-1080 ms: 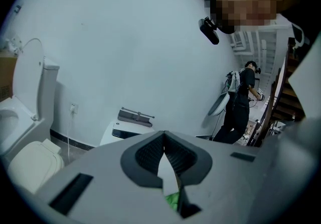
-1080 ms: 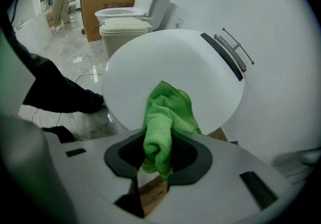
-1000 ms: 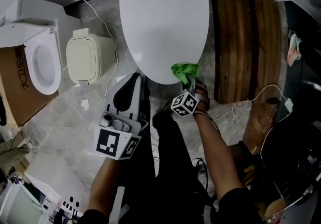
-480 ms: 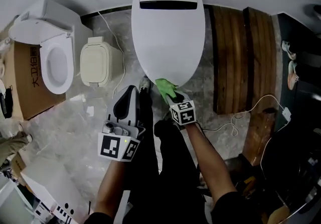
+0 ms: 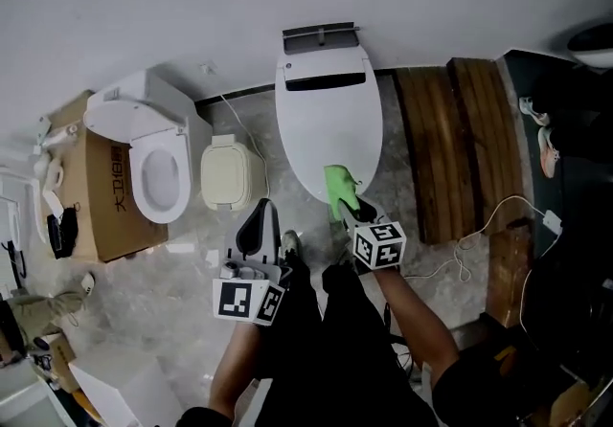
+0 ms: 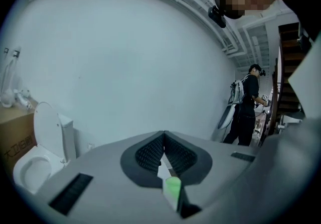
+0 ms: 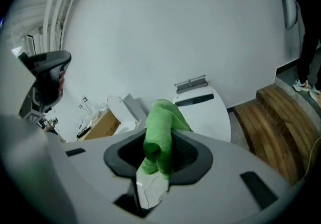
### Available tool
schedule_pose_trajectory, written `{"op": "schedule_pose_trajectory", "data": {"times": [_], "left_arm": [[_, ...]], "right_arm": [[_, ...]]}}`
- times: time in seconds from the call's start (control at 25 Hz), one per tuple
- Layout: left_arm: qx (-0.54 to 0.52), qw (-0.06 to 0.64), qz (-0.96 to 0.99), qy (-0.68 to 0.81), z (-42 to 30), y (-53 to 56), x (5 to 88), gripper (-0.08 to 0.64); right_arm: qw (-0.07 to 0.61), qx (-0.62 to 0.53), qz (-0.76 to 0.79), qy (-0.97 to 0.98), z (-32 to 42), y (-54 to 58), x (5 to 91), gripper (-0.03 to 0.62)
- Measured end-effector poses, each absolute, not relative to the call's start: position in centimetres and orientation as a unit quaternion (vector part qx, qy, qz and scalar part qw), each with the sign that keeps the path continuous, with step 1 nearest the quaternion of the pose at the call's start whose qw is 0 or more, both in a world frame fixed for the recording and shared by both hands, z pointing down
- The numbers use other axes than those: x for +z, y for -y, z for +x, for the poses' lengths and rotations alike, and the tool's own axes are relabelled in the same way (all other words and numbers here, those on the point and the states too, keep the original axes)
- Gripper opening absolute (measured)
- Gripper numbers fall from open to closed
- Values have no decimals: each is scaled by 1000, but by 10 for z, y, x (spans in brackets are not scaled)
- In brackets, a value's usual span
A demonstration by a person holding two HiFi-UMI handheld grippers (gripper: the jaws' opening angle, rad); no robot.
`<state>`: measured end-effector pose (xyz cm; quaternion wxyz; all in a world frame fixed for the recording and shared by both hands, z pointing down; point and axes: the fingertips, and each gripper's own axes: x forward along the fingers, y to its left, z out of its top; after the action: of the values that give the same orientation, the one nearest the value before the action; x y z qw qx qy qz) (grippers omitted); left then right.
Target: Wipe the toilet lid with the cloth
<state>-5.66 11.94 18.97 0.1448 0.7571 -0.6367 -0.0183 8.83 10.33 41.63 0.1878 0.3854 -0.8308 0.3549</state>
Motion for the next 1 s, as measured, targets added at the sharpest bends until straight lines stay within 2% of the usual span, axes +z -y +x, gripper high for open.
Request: {"op": "schedule_pose_trajectory", "data": {"times": [0.2,0.48,1.0], "left_arm": [[0,115,790,603,-58,-114,137,9],[3,78,817,572,-58,-131,87,9],[-10,63,826,560,-61,-151,41,9]], "right_arm": [[133,328,425,833,85,-88,316,129],[102,258,468,839,92,-98,205,129],[33,182,502,845,109,-154,83,132]]}}
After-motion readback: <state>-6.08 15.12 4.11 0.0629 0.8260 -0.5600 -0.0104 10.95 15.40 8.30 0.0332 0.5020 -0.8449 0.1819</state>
